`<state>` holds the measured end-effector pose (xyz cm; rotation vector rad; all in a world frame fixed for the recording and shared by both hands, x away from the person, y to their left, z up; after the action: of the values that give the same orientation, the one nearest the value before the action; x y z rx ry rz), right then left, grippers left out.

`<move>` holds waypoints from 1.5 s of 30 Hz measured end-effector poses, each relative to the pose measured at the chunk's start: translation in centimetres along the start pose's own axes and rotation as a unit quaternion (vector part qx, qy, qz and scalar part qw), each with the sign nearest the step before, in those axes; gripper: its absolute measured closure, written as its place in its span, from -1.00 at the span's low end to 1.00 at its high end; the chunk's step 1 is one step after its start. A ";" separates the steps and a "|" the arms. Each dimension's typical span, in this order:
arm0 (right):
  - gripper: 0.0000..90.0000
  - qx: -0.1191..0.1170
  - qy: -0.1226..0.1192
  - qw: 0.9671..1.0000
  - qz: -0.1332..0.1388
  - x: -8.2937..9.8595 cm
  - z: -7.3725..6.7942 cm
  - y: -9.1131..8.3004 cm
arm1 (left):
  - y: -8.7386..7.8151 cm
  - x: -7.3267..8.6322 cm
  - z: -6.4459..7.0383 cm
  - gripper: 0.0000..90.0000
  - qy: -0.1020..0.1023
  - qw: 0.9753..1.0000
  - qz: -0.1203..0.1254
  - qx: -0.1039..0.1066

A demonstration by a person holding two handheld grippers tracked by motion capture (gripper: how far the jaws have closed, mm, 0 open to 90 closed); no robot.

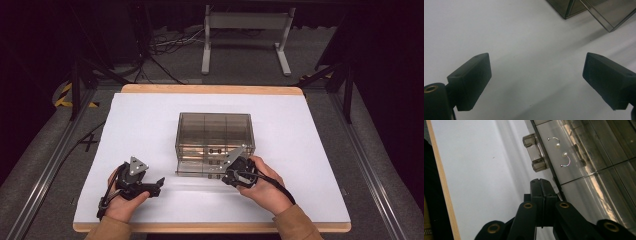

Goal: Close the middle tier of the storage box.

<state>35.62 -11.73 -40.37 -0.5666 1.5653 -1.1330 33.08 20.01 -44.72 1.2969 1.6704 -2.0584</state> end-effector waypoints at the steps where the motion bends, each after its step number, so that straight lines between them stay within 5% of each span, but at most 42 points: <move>1: 1.00 0.002 -0.001 1.000 0.002 0.0 0.1 0.0 | 0.0 0.0 0.0 -0.80 0.000 1.000 0.001 0.000; 23: 1.00 0.030 0.029 0.999 0.014 -1.3 2.3 0.4 | 0.0 0.0 -0.1 -0.80 -0.006 1.000 0.001 -0.001; 45: 1.00 0.074 0.073 0.994 0.043 -1.5 3.7 1.1 | 0.0 0.0 -0.1 -0.80 -0.005 1.000 0.001 -0.002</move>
<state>39.74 -11.41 -40.55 -0.3207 1.5986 -1.2350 33.11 20.16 -44.70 1.2845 1.6660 -2.0561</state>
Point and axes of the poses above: each handheld gripper's, and its own axes: y roughly forward along the jaws, x roughly out of its underside, z roughly to its right, the point moved 1 cm from there along y, roughly forward along the jaws, and after that the axes turned 1 degree about -x, right-handed, at the moved point
